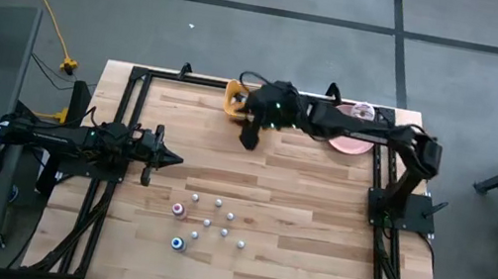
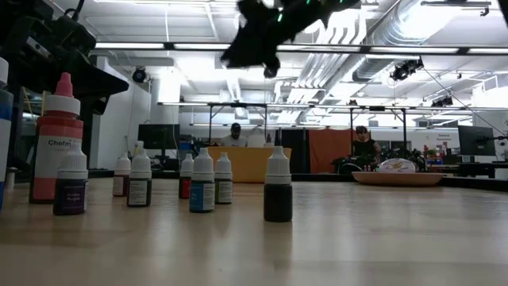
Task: Pick & Place food coloring
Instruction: Put the small red food coloring bottle into the yellow bin
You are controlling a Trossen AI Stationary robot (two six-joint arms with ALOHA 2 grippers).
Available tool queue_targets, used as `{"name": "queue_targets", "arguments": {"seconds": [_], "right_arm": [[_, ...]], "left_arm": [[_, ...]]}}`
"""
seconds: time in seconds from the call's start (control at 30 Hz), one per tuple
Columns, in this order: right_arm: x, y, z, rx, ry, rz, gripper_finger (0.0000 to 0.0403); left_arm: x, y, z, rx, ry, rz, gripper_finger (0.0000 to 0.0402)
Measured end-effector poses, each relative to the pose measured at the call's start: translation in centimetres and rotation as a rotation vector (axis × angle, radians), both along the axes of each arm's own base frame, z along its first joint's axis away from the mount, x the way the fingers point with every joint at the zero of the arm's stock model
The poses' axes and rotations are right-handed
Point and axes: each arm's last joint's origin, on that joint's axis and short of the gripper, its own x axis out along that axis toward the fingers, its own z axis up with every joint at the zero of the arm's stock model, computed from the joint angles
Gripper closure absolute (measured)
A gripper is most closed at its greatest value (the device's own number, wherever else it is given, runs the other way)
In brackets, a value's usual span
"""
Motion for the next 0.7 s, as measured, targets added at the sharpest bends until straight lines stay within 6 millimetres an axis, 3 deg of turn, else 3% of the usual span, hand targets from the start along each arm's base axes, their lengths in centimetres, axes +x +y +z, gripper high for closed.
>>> {"name": "queue_targets", "arguments": {"seconds": [0.17, 0.3, 0.7], "right_arm": [[-1.0, 5.7, 1.3, -0.001, 0.055, 0.240, 0.0263], [-1.9, 9.7, 1.4, -0.006, 0.137, 0.322, 0.0263], [-4.1, 18.1, -0.7, -0.081, 0.393, 0.337, 0.0263]], "left_arm": [[0.0, 0.0, 0.0, 0.000, 0.000, 0.000, 0.0401], [0.0, 0.0, 0.0, 0.000, 0.000, 0.000, 0.0401], [0.0, 0.0, 0.0, 0.000, 0.000, 0.000, 0.0401]]}}
